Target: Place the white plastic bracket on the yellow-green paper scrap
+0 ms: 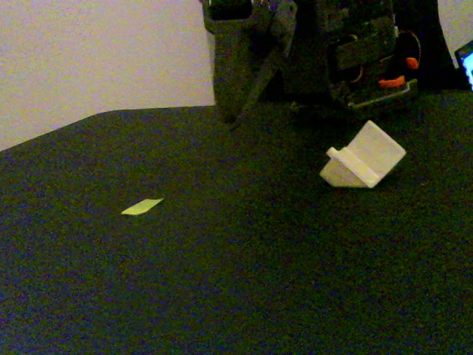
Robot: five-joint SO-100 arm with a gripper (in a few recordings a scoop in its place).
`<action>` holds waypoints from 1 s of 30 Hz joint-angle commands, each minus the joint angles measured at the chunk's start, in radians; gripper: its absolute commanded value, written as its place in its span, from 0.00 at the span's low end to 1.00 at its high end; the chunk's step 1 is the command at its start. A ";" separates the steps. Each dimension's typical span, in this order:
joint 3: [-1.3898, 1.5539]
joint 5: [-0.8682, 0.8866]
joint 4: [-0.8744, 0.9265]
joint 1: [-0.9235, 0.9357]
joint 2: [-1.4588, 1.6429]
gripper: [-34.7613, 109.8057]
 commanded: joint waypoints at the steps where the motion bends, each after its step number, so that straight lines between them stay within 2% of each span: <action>1: -0.026 -0.017 0.005 -0.003 0.032 0.24; 24: -0.026 -0.014 0.005 -0.003 0.032 0.24; 30: -0.083 0.121 -0.032 -0.066 0.032 0.24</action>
